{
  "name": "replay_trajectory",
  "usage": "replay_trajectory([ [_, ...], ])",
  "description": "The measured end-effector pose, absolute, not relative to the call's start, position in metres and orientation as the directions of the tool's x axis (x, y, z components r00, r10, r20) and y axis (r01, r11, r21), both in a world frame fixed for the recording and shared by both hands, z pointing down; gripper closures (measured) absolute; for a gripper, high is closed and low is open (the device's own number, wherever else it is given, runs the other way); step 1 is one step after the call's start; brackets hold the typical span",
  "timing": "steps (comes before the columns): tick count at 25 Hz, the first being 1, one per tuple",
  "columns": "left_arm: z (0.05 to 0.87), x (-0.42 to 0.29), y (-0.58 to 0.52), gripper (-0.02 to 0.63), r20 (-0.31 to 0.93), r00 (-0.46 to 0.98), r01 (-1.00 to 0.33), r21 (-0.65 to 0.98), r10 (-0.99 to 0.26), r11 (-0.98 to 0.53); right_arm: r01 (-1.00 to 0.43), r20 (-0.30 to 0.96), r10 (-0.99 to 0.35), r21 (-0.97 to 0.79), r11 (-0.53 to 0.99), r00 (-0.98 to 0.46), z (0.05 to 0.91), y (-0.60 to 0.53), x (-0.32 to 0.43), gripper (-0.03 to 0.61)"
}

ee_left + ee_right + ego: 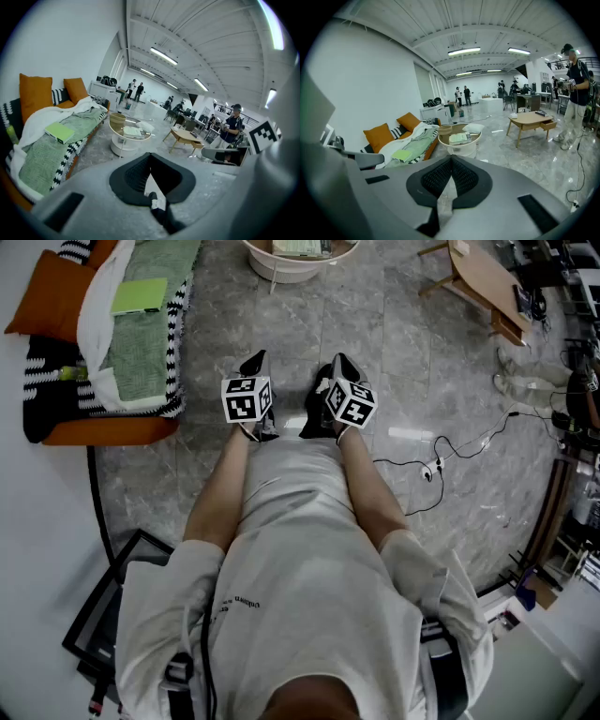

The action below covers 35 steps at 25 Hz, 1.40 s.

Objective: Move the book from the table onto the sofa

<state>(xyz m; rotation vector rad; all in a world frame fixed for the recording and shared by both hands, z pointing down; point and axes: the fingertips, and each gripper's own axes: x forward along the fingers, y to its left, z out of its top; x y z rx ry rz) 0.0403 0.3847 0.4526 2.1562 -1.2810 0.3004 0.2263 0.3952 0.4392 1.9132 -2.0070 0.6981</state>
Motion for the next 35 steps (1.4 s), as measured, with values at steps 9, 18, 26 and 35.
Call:
replay_trajectory([
  [9, 0.436, 0.020, 0.397, 0.603, 0.438, 0.509, -0.840, 0.438, -0.741, -0.319, -0.996, 0.551, -0.832, 0.019, 0.088, -0.063, 0.429, 0.395, 0.193, 0.572],
  [18, 0.435, 0.010, 0.380, 0.603, 0.361, 0.489, -0.827, 0.482, -0.794, -0.290, -0.982, 0.518, -0.852, 0.115, 0.150, -0.070, 0.427, 0.377, 0.174, 0.572],
  [26, 0.442, 0.033, 0.364, 0.603, 0.400, 0.480, -0.847, 0.443, -0.781, -0.294, -0.950, 0.495, -0.812, -0.158, 0.268, -0.311, 0.440, 0.382, 0.171, 0.572],
  [35, 0.415, 0.056, 0.304, 0.604, 0.414, 0.508, -0.858, 0.325, -0.755, -0.398, -0.911, 0.458, -0.801, -0.326, 0.251, -0.385, 0.452, 0.330, 0.183, 0.572],
])
